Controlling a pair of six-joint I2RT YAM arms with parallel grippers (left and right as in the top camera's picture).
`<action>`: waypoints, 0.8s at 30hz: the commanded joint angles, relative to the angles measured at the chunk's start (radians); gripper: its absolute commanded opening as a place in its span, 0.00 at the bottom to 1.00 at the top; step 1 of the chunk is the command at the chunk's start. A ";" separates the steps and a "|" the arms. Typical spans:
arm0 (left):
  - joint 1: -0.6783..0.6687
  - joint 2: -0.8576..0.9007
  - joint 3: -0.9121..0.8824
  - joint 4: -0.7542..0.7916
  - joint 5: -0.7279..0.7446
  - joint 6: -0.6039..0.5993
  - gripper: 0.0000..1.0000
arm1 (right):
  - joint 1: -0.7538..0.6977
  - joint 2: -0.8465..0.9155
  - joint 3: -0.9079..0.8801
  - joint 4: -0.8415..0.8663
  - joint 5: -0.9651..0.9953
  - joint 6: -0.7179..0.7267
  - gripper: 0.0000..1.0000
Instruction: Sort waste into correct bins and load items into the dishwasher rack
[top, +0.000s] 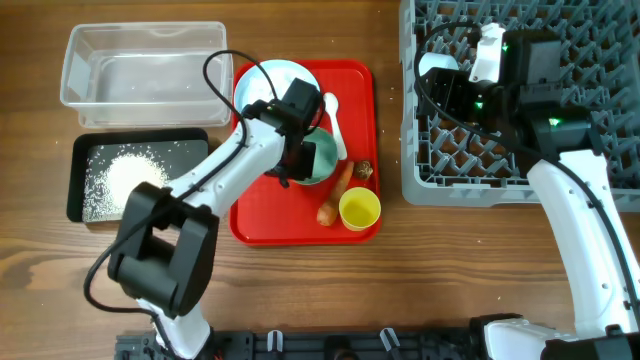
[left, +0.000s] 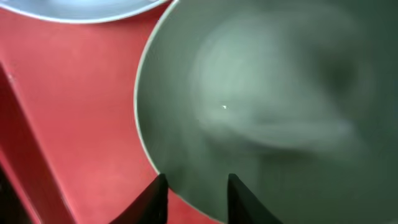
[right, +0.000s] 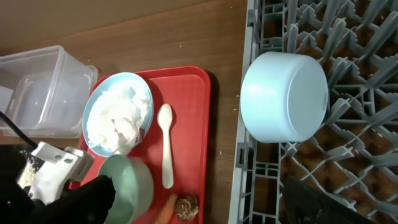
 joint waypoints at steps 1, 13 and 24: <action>-0.002 0.022 0.014 -0.035 -0.040 -0.008 0.24 | 0.001 0.006 -0.008 0.002 -0.008 -0.009 0.90; 0.013 0.022 0.014 -0.225 -0.275 -0.111 0.16 | 0.001 0.006 -0.008 0.005 -0.008 -0.010 0.90; 0.081 0.022 -0.092 -0.055 -0.176 -0.132 0.04 | 0.001 0.006 -0.008 0.005 0.003 -0.032 0.90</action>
